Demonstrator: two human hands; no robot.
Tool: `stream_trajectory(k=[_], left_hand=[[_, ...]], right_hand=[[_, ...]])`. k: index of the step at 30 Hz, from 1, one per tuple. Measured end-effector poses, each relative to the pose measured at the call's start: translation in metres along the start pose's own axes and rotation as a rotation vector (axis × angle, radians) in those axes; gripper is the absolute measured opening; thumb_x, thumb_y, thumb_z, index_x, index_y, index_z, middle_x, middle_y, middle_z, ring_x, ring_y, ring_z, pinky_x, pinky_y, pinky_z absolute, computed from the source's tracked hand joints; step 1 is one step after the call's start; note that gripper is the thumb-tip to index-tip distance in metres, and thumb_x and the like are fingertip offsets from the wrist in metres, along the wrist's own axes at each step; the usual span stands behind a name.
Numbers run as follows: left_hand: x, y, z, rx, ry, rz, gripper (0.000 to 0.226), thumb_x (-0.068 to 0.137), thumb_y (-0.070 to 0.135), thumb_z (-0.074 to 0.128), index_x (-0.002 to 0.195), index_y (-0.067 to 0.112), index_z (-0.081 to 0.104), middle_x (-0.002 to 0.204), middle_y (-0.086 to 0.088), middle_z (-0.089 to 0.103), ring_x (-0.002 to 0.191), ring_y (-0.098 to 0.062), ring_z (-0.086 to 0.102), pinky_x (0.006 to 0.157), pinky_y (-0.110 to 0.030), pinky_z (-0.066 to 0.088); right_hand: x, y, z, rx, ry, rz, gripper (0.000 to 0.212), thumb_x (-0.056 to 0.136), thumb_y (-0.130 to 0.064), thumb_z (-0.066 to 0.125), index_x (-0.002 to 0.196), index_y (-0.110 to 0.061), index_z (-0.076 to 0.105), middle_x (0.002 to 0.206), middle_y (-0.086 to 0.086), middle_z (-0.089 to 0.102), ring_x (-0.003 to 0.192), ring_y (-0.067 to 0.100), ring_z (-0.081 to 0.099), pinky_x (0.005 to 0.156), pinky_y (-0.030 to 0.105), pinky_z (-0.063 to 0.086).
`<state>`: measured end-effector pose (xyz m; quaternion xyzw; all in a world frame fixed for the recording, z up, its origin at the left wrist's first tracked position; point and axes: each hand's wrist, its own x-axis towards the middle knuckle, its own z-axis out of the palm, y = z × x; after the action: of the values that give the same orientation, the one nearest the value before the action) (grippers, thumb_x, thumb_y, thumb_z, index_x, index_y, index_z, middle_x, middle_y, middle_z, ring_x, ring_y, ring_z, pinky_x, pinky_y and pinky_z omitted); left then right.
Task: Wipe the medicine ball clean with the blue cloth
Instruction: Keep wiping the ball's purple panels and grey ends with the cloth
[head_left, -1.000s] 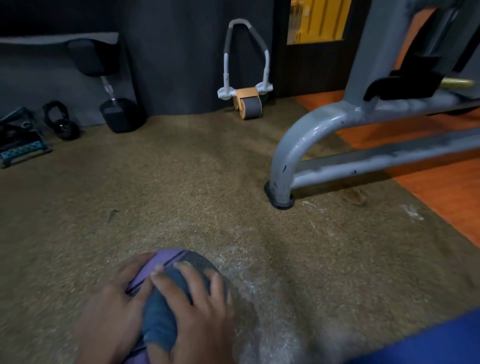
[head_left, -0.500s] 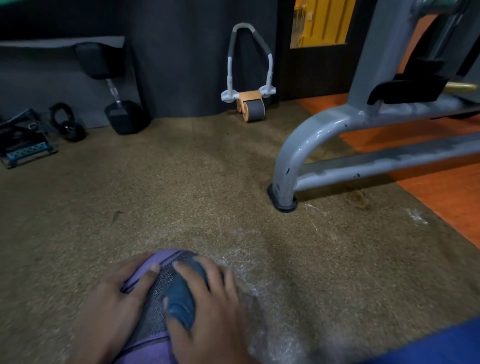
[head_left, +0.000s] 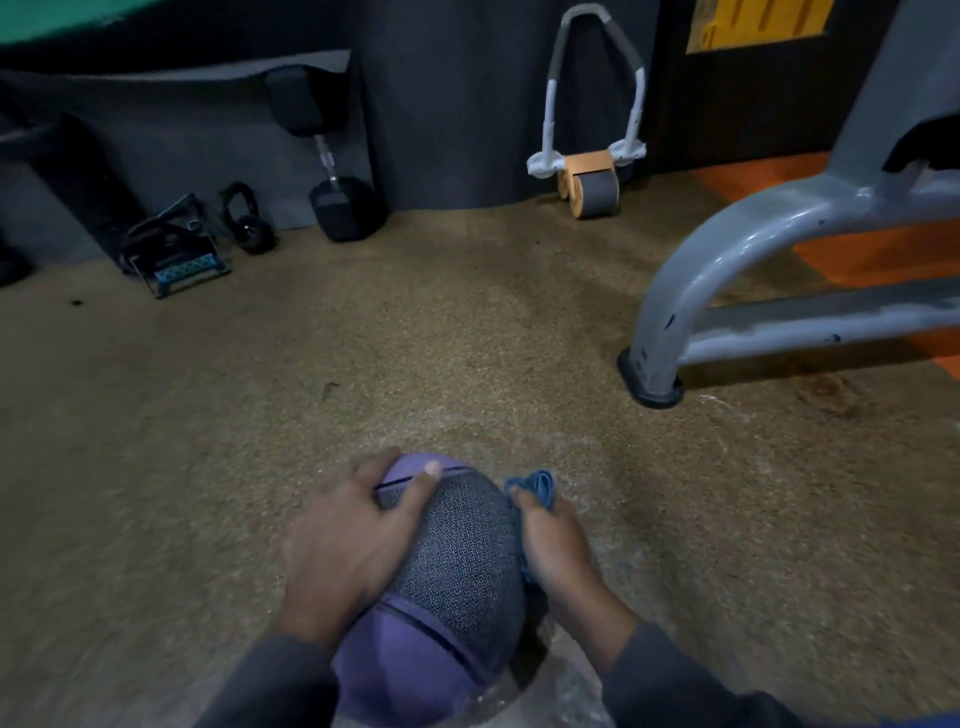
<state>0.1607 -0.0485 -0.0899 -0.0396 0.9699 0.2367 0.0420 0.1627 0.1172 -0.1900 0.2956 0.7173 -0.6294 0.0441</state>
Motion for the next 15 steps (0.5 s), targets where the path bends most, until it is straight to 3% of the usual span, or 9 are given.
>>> stream_trajectory(k=[2,4,6,8,11,13,15], left_hand=[[0.008,-0.001,0.003,-0.005,-0.006,-0.029,0.076,0.075,0.087,0.038,0.136,0.044,0.052,0.142,0.011,0.055,0.130,-0.023,0.052,0.106,-0.039,0.040],[0.011,-0.001,0.000,-0.044,-0.013,-0.048,0.073,0.075,0.084,0.038,0.134,0.044,0.054,0.141,0.011,0.057,0.129,-0.023,0.053,0.105,-0.037,0.041],[0.012,-0.003,-0.001,-0.061,0.018,-0.035,0.053,0.086,0.069,0.046,0.132,0.044,0.056,0.140,0.012,0.057,0.128,-0.022,0.053,0.101,-0.035,0.040],[0.010,-0.010,0.000,-0.083,0.052,0.001,0.045,0.089,0.061,0.050,0.129,0.043,0.060,0.138,0.013,0.059,0.126,-0.020,0.054,0.098,-0.032,0.039],[0.006,-0.014,0.001,-0.116,0.092,0.001,0.044,0.086,0.064,0.054,0.124,0.043,0.063,0.132,0.015,0.062,0.122,-0.017,0.056,0.094,-0.030,0.039],[0.008,-0.013,0.000,-0.115,0.070,-0.034,0.045,0.085,0.066,0.055,0.123,0.044,0.063,0.131,0.015,0.062,0.121,-0.018,0.057,0.092,-0.031,0.041],[0.020,-0.014,0.000,-0.129,0.025,-0.065,0.050,0.082,0.071,0.053,0.123,0.045,0.063,0.131,0.012,0.064,0.121,-0.021,0.058,0.094,-0.034,0.042]], right_hand=[[-0.032,-0.013,0.000,-0.240,0.122,-0.303,0.038,0.089,-0.053,0.048,0.113,-0.028,0.063,0.114,-0.003,0.065,0.107,0.023,0.061,0.094,0.038,0.046],[-0.070,-0.034,0.003,-0.432,0.145,-0.656,0.054,0.081,-0.057,0.038,0.128,-0.037,0.056,0.128,-0.015,0.054,0.114,0.013,0.049,0.098,0.033,0.042],[-0.069,-0.044,0.007,-0.523,0.067,-0.764,0.058,0.077,-0.057,0.037,0.131,-0.042,0.052,0.129,-0.020,0.050,0.114,0.010,0.045,0.096,0.032,0.041],[-0.041,-0.053,0.005,-0.441,-0.030,-0.606,0.049,0.080,-0.055,0.044,0.123,-0.038,0.059,0.119,-0.016,0.061,0.107,0.012,0.055,0.093,0.034,0.046],[0.008,-0.044,-0.001,-0.159,-0.228,-0.195,0.024,0.089,-0.044,0.056,0.094,-0.024,0.068,0.084,-0.004,0.070,0.079,0.019,0.065,0.084,0.043,0.051],[0.011,-0.027,-0.002,-0.047,-0.177,-0.031,0.023,0.093,-0.041,0.054,0.086,-0.023,0.066,0.083,0.000,0.069,0.080,0.022,0.065,0.087,0.045,0.050],[-0.012,-0.007,0.003,-0.054,0.045,-0.124,0.035,0.087,-0.052,0.048,0.099,-0.025,0.066,0.098,-0.002,0.069,0.095,0.023,0.065,0.088,0.041,0.050]])
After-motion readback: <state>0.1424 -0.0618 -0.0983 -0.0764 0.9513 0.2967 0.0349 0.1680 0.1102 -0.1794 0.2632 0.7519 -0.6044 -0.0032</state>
